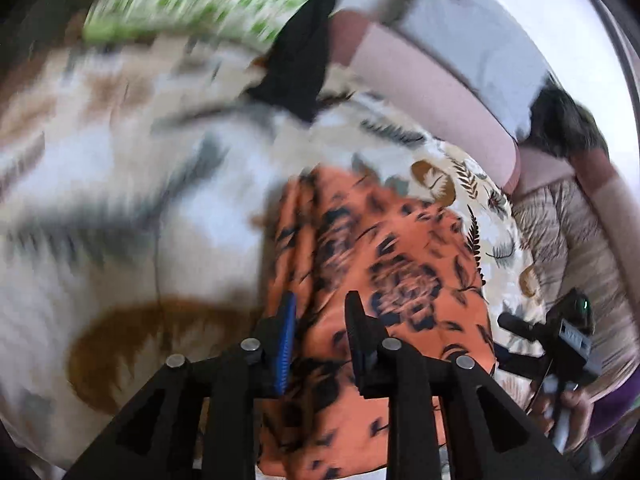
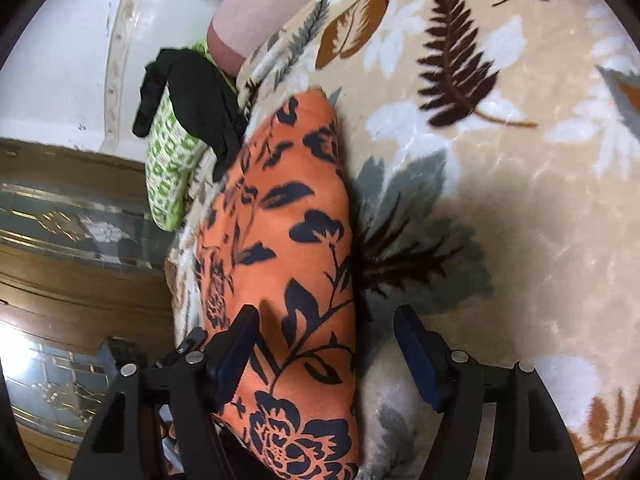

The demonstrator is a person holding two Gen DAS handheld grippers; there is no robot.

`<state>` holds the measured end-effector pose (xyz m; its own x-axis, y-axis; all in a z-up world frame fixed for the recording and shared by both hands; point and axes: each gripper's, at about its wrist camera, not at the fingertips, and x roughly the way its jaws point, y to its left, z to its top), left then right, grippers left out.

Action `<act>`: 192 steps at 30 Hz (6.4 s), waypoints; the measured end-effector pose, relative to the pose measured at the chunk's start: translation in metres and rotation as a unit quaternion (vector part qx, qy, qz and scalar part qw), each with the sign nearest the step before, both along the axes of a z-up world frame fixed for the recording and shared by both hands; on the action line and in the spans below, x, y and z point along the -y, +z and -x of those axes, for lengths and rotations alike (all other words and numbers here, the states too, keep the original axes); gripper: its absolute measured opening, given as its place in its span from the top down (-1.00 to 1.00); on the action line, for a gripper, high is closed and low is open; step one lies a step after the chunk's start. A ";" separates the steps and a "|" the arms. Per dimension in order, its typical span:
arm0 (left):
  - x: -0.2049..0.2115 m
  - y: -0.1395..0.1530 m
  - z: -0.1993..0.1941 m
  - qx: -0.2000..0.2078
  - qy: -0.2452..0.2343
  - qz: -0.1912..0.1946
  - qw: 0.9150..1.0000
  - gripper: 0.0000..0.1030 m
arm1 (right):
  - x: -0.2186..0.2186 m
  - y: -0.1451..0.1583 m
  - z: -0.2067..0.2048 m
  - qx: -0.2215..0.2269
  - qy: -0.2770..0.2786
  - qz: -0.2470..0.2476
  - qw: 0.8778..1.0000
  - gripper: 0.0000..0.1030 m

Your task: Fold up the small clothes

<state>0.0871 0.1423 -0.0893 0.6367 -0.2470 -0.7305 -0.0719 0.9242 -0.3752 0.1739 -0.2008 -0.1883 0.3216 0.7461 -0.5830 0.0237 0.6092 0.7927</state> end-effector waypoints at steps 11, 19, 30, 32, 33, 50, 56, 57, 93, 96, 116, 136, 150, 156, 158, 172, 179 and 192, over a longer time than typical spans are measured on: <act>0.048 -0.043 -0.039 -0.060 -0.055 -0.143 0.986 0.25 | -0.027 -0.021 -0.068 -0.060 0.017 -0.096 0.993 0.22; 0.045 -0.045 -0.034 -0.059 -0.047 -0.137 0.988 0.25 | -0.023 -0.009 -0.048 -0.025 -0.011 -0.018 0.999 -0.26; 0.046 -0.048 -0.033 -0.050 -0.036 -0.121 0.991 0.25 | -0.033 -0.006 0.043 -0.014 0.025 -0.040 0.999 0.27; 0.044 -0.049 -0.033 -0.049 -0.034 -0.114 0.992 0.25 | -0.037 0.015 0.046 0.013 0.018 -0.021 1.000 0.32; 0.044 -0.049 -0.033 -0.049 -0.034 -0.113 0.992 0.25 | -0.040 0.019 0.047 0.019 0.019 -0.010 1.000 0.32; 0.029 -0.023 -0.006 0.005 -0.020 -0.064 0.998 0.22 | -0.043 0.018 0.057 0.005 0.080 0.048 0.996 -0.30; 0.024 -0.049 0.014 -0.037 -0.019 -0.069 0.997 0.07 | -0.009 0.014 0.002 0.004 -0.003 -0.002 1.000 -0.54; 0.025 -0.056 0.014 -0.034 -0.019 -0.078 0.996 0.05 | -0.013 0.006 -0.014 -0.008 -0.008 -0.012 1.000 -0.54; -0.020 -0.014 -0.045 -0.014 -0.054 0.062 0.997 -0.19 | -0.090 0.053 0.035 0.137 0.124 0.119 0.975 -0.52; -0.022 -0.014 -0.014 -0.019 -0.065 0.081 0.994 -0.21 | -0.088 0.050 0.033 0.130 0.117 0.107 0.979 -0.52; -0.013 -0.022 -0.005 -0.022 -0.045 0.065 0.997 -0.37 | -0.080 0.048 0.031 0.106 0.108 0.074 0.986 -0.55; 0.000 -0.028 0.020 -0.060 -0.011 -0.023 0.998 -0.16 | -0.073 0.028 0.049 0.041 0.110 0.046 0.992 -0.74; 0.018 -0.007 0.046 -0.034 -0.010 -0.103 0.994 -0.18 | -0.061 0.057 0.061 0.051 0.089 0.004 0.995 -0.75; 0.022 -0.026 0.041 -0.060 -0.012 -0.113 0.992 -0.18 | -0.059 0.012 0.053 -0.006 0.102 -0.029 0.994 -0.77; 0.021 -0.033 0.042 -0.069 -0.011 -0.118 0.991 -0.18 | -0.052 0.024 0.056 0.002 0.081 -0.042 0.996 -0.77; 0.017 -0.030 0.044 -0.060 -0.008 -0.104 0.993 -0.21 | -0.062 0.063 0.060 0.072 0.110 -0.023 0.991 -0.78; 0.004 -0.024 0.011 -0.040 -0.013 -0.057 0.997 -0.54 | 0.000 0.036 0.026 0.028 0.007 -0.016 0.999 -0.78; -0.008 -0.066 -0.045 -0.086 -0.028 0.018 0.996 -0.44 | -0.034 -0.005 -0.028 0.003 0.060 -0.017 0.998 -0.74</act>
<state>0.1326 0.1507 -0.1552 0.4881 -0.3058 -0.8175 -0.0870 0.9149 -0.3943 0.2020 -0.1667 -0.1935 0.2321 0.7985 -0.5555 -0.0528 0.5806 0.8125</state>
